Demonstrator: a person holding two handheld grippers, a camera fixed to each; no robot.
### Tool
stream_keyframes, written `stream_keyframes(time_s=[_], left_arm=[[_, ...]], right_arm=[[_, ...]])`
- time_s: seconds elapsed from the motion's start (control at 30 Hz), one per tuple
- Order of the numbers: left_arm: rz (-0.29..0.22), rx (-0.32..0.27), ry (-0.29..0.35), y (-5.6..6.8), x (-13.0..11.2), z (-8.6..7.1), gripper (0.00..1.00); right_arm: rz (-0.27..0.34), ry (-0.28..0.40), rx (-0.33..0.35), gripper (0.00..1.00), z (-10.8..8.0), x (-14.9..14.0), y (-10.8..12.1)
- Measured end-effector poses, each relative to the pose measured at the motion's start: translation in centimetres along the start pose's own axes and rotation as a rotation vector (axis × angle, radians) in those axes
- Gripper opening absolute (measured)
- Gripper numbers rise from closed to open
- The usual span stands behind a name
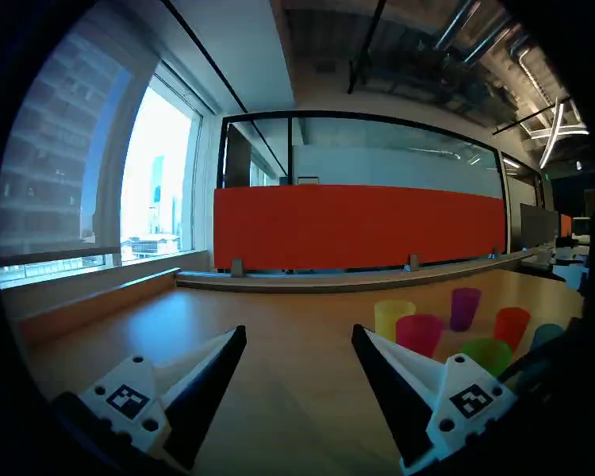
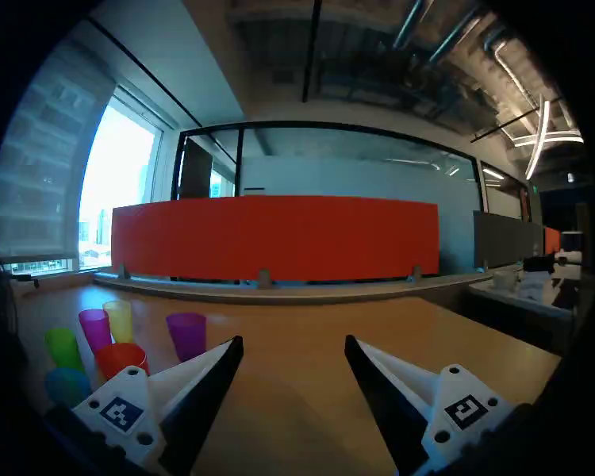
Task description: Pour water
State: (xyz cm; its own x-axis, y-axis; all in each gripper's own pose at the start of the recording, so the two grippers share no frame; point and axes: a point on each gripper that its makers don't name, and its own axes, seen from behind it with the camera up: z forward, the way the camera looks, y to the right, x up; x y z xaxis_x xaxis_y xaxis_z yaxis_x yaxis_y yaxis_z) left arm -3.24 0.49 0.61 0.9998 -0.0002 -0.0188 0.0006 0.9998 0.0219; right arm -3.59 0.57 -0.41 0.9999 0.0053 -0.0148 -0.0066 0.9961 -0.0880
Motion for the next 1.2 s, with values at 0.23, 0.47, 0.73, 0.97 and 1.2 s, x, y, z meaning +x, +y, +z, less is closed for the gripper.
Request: stream_keyframes(time_s=[0.23,0.47,0.73,0.97,1.2], left_arm=[[0.0,0.0,0.0,-0.01,-0.02,0.01,0.99],[0.0,0.0,0.0,0.0,0.02,0.03,0.99],[0.0,0.0,0.0,-0.01,-0.01,0.05,0.99],[0.0,0.0,0.0,-0.01,0.02,0.01,0.99],[0.0,0.0,0.0,-0.01,0.03,0.06,0.99]], right_arm=[[0.0,-0.001,0.0,0.99,0.06,-0.09,0.07],[0.001,-0.002,0.0,0.99,0.12,-0.26,0.07],[0.0,-0.002,0.0,0.99,0.15,-0.21,0.08],[0.0,-0.002,0.0,0.99,0.21,-0.18,0.02],[0.0,-0.002,0.0,0.99,0.22,-0.23,0.07]])
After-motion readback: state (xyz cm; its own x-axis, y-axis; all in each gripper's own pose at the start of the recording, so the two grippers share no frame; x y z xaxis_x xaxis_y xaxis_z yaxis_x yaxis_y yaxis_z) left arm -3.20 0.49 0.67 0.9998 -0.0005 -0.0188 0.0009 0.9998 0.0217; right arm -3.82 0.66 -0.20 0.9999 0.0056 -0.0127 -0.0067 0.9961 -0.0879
